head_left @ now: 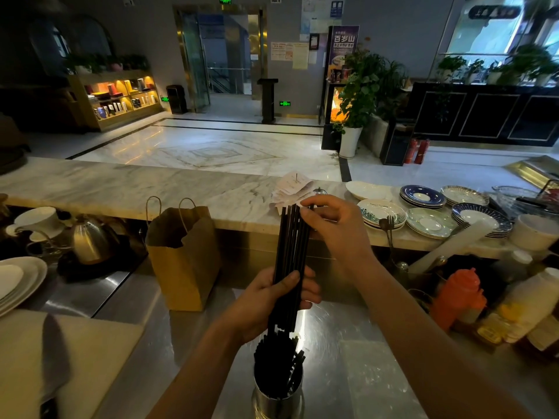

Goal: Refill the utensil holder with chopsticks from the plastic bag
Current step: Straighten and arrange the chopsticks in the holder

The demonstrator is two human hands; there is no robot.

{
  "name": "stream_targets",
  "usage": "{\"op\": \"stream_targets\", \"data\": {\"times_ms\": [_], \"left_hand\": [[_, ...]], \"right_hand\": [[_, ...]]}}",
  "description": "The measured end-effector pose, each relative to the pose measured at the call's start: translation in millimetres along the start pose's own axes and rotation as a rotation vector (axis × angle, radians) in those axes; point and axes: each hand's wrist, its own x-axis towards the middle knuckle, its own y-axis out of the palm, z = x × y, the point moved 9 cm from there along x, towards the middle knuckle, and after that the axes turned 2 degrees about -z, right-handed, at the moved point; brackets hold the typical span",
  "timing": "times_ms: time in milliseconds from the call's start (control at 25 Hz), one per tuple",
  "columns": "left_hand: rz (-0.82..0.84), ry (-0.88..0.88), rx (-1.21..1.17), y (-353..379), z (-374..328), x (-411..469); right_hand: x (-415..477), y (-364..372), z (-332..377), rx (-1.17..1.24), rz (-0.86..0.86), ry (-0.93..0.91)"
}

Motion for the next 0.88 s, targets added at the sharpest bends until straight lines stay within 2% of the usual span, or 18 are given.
{"op": "stream_targets", "data": {"times_ms": [200, 400, 560, 720, 880], "left_hand": [[0.024, 0.002, 0.013, 3.2, -0.7, -2.5], [0.047, 0.021, 0.032, 10.0, 2.3, 1.3], [0.053, 0.035, 0.043, 7.2, 1.5, 2.3], [0.078, 0.038, 0.053, 10.7, 3.3, 2.0], [0.083, 0.04, 0.054, 12.5, 0.8, -0.9]], "right_hand": [[3.4, -11.2, -1.3, -0.001, -0.02, 0.004], [2.8, 1.8, 5.6, -0.083, 0.109, -0.025], [3.0, -1.1, 6.9, -0.064, 0.1, -0.007], [1.4, 6.4, 9.3, -0.157, 0.161, -0.028], [4.2, 3.5, 9.1, -0.114, 0.142, 0.007]]}}
